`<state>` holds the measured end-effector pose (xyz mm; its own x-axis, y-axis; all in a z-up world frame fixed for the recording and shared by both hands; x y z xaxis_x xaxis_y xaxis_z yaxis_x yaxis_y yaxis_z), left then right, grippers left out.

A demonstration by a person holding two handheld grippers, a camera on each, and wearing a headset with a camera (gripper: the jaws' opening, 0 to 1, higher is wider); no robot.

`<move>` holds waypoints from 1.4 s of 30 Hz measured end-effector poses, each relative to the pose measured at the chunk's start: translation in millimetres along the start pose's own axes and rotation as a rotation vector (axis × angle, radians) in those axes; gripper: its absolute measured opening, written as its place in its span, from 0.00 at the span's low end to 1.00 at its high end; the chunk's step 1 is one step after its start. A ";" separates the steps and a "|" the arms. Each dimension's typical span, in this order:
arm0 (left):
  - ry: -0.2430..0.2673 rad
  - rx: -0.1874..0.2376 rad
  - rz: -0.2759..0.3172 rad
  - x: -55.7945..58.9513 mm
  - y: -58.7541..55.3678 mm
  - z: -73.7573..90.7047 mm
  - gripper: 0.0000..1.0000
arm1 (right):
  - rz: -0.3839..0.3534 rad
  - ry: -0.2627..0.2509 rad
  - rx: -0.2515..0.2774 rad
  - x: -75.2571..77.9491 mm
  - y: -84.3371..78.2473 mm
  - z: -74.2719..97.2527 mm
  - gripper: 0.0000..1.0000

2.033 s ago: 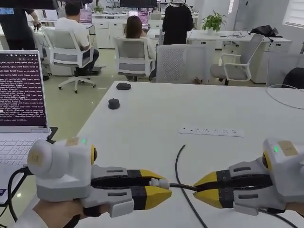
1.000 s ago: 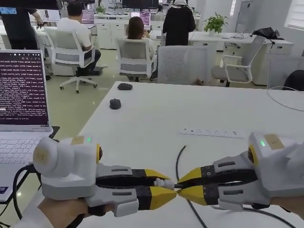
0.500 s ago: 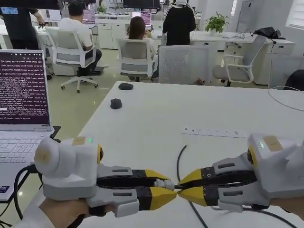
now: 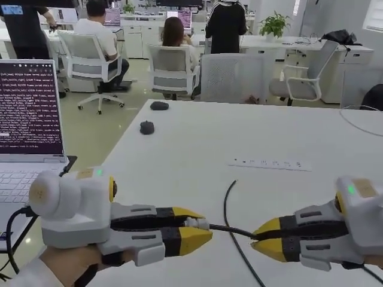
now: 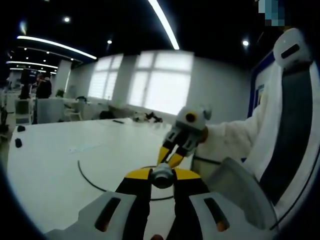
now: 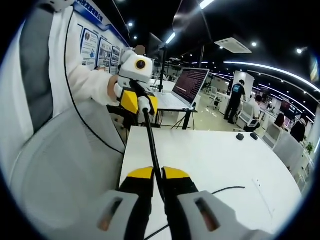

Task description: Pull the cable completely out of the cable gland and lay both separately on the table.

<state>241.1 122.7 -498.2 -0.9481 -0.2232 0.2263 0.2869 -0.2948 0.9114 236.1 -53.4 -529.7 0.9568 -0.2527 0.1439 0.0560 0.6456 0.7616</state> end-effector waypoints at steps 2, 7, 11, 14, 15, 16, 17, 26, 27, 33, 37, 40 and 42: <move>0.000 -0.001 0.002 -0.2 -0.7 -0.1 0.17 | -0.012 -0.002 -0.007 0.7 -5.5 0.4 0.04; 0.006 -0.002 0.010 -2.4 -2.5 1.6 0.17 | -0.041 -0.014 -0.023 4.2 -19.6 0.0 0.05; 0.010 0.002 0.015 -3.2 -3.7 4.6 0.17 | -0.071 -0.028 -0.042 7.9 -33.3 -1.4 0.05; 0.015 0.001 0.020 -3.3 -5.1 6.5 0.17 | -0.097 -0.038 -0.055 10.4 -42.8 -3.5 0.05; 0.016 0.001 0.022 -3.7 -5.7 6.9 0.17 | -0.104 -0.045 -0.058 11.5 -45.4 -4.3 0.05; 0.017 0.002 0.024 -3.7 -6.3 7.4 0.17 | -0.113 -0.049 -0.061 12.8 -48.4 -5.4 0.05; 0.017 0.001 0.025 -3.4 -6.8 7.6 0.17 | -0.122 -0.053 -0.064 14.0 -51.3 -6.6 0.05; 0.025 -0.009 0.059 -4.0 -17.1 7.2 0.17 | -0.228 -0.110 -0.104 29.6 -86.7 -34.4 0.05; 0.027 -0.010 0.063 -4.0 -17.8 7.6 0.17 | -0.236 -0.111 -0.108 30.7 -89.8 -37.3 0.05; 0.050 -0.009 0.101 -5.1 -24.6 10.0 0.17 | -0.306 -0.108 -0.171 38.1 -120.6 -59.0 0.06; 0.057 -0.011 0.122 -3.9 -30.0 9.2 0.17 | -0.338 -0.091 -0.191 38.4 -132.7 -69.5 0.06; 0.059 -0.022 0.135 -2.8 -34.6 6.5 0.17 | -0.362 -0.085 -0.223 38.7 -144.6 -78.5 0.07; 0.061 -0.026 0.142 -2.3 -35.9 5.2 0.17 | -0.375 -0.079 -0.240 37.7 -150.0 -82.4 0.07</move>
<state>232.3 138.6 -529.7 -0.8879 -0.3201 0.3305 0.4219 -0.2799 0.8624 287.2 -100.4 -690.6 0.8336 -0.5493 -0.0590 0.4680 0.6454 0.6037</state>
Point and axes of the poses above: the centre of the closed fingertips' face, and the gripper's own axes: z roughly backward along the fingers, x roughly to its right, y roughly out of its top, the point moved 6 cm from there along z, roughly backward along the fingers, and after that the axes turned 14 degrees about -x, right-handed, at the moved point
